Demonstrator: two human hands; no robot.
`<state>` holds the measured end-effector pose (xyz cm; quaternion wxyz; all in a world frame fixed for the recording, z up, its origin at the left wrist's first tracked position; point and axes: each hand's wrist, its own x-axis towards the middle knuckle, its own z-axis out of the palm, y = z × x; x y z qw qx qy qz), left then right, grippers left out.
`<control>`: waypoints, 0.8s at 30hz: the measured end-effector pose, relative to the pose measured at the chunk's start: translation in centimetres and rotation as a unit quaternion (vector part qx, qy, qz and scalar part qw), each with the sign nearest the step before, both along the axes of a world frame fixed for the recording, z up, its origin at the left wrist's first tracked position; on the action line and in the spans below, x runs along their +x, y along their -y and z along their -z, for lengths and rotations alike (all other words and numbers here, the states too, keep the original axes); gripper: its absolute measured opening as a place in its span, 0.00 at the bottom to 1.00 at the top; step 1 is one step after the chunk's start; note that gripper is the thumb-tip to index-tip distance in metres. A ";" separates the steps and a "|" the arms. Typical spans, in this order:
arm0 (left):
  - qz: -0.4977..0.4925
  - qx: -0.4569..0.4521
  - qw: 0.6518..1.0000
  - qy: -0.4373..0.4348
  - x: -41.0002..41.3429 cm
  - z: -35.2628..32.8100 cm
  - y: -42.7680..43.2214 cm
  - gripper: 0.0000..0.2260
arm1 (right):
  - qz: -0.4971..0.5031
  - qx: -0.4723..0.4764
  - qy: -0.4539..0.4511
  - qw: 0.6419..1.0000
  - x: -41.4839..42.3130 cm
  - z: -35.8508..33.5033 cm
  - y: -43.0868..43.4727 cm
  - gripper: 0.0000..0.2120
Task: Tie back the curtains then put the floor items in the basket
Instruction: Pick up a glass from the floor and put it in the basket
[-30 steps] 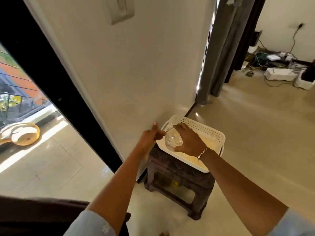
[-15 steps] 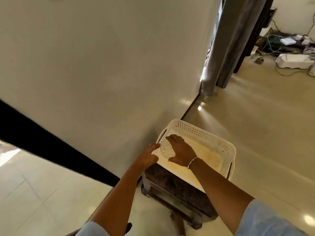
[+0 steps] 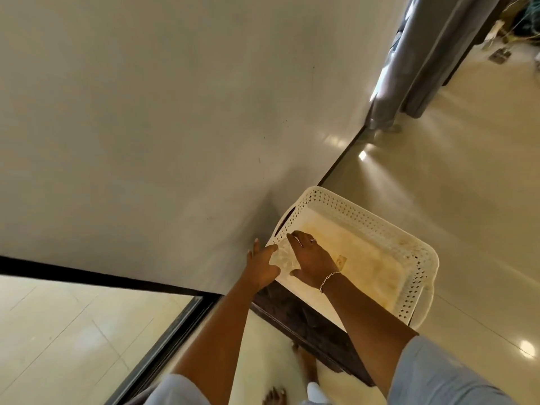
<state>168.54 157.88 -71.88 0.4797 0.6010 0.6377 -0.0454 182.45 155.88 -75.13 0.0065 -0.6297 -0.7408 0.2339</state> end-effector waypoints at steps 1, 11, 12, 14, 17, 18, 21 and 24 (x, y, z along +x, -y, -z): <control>0.006 0.001 1.000 -0.006 0.0 0.2 0.0 0.26 | -0.002 -0.001 0.002 1.000 0.0 0.2 0.0 0.42; 0.051 -0.002 0.998 -0.030 0.2 2.1 0.5 0.30 | -0.022 -0.004 0.013 1.000 0.0 1.7 0.0 0.40; 0.062 0.022 0.997 -0.035 0.2 2.0 0.7 0.29 | -0.020 -0.002 0.015 1.000 0.2 1.6 0.1 0.40; 0.087 0.084 0.991 -0.053 0.2 1.4 1.2 0.30 | -0.001 0.011 0.023 1.000 0.5 1.1 0.4 0.40; 0.151 0.166 0.970 -0.094 -0.3 0.2 1.8 0.33 | 0.033 0.041 0.041 0.998 0.9 -0.5 1.1 0.41; 0.166 0.187 0.963 -0.102 -0.5 -0.4 2.0 0.34 | 0.037 0.049 0.047 0.997 1.0 -1.2 1.4 0.41; 0.188 0.231 0.947 -0.121 -1.0 -2.6 2.9 0.36 | 0.044 0.080 0.073 0.993 1.3 -3.8 2.4 0.41; 0.199 0.257 0.938 -0.120 -1.7 -4.9 3.9 0.38 | 0.068 0.114 0.088 0.987 1.1 -6.9 4.0 0.41</control>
